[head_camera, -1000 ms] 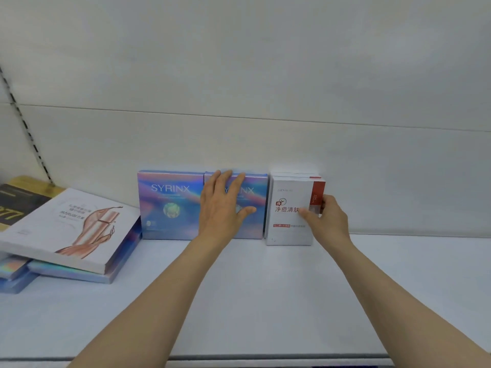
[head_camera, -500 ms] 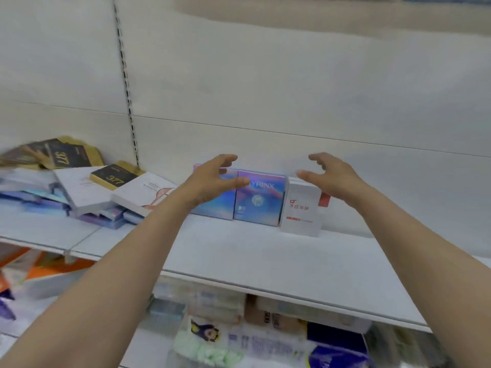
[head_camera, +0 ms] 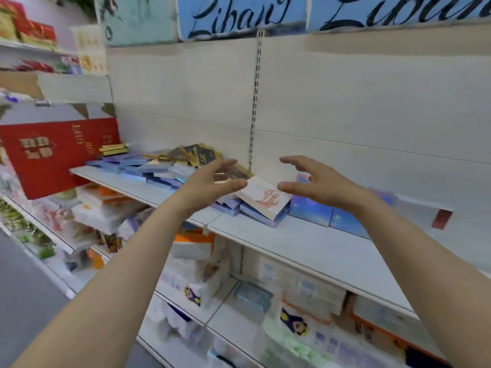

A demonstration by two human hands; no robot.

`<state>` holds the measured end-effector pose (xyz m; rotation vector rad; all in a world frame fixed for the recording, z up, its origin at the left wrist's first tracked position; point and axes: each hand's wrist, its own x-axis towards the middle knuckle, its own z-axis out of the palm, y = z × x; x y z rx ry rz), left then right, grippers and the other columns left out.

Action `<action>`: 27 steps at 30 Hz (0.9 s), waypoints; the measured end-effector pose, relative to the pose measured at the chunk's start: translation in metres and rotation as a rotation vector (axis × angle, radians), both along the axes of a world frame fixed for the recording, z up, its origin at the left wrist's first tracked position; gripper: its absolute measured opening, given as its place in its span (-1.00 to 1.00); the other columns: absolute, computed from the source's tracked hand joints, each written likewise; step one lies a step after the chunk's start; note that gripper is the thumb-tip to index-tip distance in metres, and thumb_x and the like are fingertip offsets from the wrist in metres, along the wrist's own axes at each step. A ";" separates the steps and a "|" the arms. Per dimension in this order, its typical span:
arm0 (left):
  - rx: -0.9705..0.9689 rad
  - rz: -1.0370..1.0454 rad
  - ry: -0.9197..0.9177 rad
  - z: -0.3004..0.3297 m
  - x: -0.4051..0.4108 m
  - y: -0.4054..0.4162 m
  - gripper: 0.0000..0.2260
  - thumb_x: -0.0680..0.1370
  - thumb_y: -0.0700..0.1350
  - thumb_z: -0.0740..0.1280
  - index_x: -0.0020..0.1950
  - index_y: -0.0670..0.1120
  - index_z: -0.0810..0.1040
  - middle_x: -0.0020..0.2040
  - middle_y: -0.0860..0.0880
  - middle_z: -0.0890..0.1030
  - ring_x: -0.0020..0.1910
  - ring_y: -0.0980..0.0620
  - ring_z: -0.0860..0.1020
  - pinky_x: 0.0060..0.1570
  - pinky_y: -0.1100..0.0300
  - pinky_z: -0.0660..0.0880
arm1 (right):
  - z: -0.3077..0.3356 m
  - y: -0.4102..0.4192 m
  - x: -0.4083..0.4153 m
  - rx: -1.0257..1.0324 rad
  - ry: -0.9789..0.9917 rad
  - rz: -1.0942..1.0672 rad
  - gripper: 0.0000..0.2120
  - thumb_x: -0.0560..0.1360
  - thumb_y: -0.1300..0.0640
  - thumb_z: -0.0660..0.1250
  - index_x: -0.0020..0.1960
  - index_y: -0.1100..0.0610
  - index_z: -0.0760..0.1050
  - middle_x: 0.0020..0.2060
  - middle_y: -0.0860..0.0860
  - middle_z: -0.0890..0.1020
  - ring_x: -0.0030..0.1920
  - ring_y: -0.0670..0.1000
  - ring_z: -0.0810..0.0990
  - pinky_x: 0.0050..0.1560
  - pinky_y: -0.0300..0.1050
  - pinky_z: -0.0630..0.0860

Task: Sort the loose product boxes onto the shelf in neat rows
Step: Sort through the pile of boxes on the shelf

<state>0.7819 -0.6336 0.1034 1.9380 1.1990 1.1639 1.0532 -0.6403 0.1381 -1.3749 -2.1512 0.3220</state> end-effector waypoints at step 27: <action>-0.028 0.118 0.009 -0.026 -0.493 0.189 -0.38 0.42 0.29 0.40 0.42 0.15 0.38 0.35 0.14 0.46 0.30 0.19 0.45 0.27 0.12 0.43 | -0.036 0.242 -0.496 -0.049 0.053 0.236 -0.22 0.35 -0.43 0.33 0.49 -0.19 0.28 0.43 -0.21 0.38 0.37 -0.19 0.35 0.40 -0.07 0.34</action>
